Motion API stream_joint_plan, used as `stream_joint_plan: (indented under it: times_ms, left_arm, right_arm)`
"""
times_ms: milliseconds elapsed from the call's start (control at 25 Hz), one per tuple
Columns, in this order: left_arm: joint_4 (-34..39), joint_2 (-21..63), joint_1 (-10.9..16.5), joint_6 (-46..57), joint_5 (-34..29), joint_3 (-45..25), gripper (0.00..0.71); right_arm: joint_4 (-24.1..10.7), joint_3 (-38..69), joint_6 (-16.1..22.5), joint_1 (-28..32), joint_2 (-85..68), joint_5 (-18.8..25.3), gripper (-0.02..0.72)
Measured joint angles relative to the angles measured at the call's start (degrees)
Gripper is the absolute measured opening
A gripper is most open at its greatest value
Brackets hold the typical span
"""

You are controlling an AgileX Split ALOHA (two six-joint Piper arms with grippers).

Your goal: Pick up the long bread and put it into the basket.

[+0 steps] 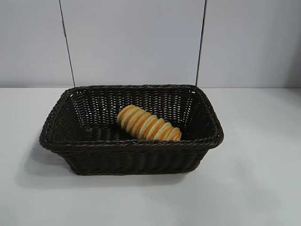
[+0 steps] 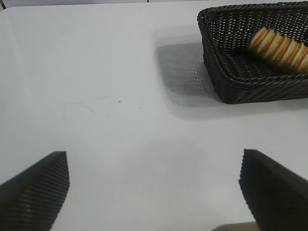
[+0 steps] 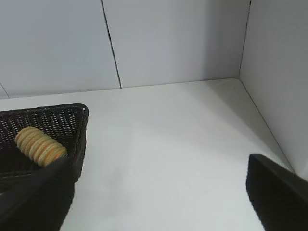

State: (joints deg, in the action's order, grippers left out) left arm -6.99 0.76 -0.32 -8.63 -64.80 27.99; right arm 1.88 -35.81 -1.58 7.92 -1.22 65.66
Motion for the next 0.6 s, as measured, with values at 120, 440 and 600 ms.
stream_joint_plan:
  times_ms: [120,440,600]
  left_arm:
    - [0.0,0.0,0.0,0.0,0.0,0.0,0.694]
    - [0.0,0.0,0.0,0.0,0.0,0.0,0.694]
    - [0.0,0.0,0.0,0.0,0.0,0.0,0.694]
  right_arm:
    - [-0.1,3.9,0.0,0.0,0.0,-0.9,0.695]
    - [-0.1,8.8,0.0,0.0,0.0,-2.8,0.695]
    - [-0.1,8.8,0.0,0.0,0.0,-2.9,0.695]
